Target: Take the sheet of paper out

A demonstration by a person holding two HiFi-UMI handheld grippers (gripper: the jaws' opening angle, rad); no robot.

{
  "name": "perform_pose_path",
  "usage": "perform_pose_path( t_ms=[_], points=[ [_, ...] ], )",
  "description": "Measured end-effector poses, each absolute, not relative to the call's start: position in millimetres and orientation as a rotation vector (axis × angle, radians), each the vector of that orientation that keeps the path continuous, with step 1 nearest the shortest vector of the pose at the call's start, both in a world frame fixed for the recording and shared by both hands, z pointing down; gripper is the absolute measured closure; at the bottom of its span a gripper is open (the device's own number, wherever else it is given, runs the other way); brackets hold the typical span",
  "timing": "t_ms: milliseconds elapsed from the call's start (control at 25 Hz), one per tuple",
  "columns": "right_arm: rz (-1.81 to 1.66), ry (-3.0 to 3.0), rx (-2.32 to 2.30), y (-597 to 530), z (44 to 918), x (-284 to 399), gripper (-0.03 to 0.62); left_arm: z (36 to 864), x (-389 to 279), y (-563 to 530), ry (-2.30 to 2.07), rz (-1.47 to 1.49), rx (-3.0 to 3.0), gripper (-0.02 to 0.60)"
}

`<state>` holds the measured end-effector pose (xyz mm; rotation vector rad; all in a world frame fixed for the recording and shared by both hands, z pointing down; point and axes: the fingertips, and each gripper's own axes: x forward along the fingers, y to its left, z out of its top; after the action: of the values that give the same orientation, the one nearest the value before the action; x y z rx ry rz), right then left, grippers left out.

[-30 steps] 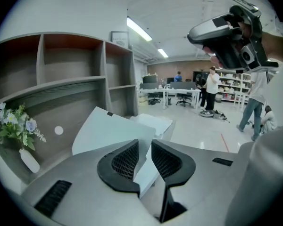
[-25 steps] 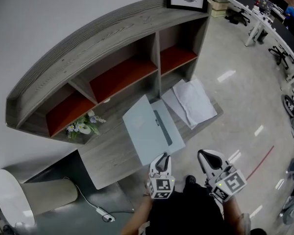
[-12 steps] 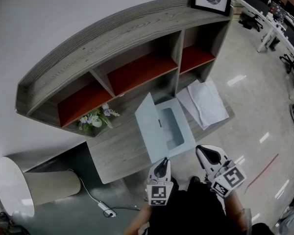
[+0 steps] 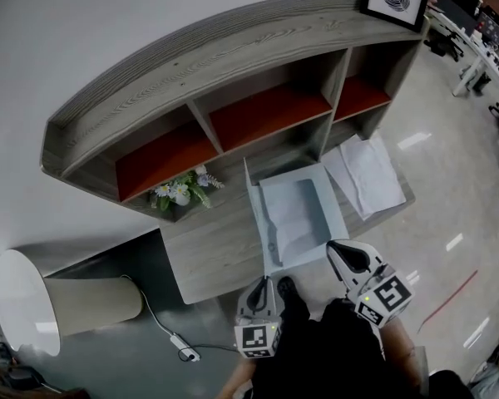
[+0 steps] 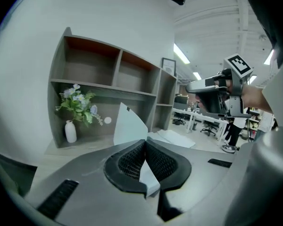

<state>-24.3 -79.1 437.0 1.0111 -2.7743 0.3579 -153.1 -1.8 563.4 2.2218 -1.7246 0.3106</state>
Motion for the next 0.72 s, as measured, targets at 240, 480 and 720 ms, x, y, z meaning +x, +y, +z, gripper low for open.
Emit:
perform_pose_path(
  t_ms=[240, 480, 720],
  points=[
    [0.37, -2.71, 0.957, -84, 458, -53, 0.58, 569, -181, 8, -1.766, 0.263, 2.124, 0.568],
    [0.374, -2.613, 0.949, -96, 492, -78, 0.58, 575, -202, 12, -1.774, 0.212, 2.067, 0.568],
    [0.366, -2.525, 0.933, -108, 529, -101, 0.58, 579, -213, 16, -1.768, 0.192, 2.044, 0.568]
  ],
)
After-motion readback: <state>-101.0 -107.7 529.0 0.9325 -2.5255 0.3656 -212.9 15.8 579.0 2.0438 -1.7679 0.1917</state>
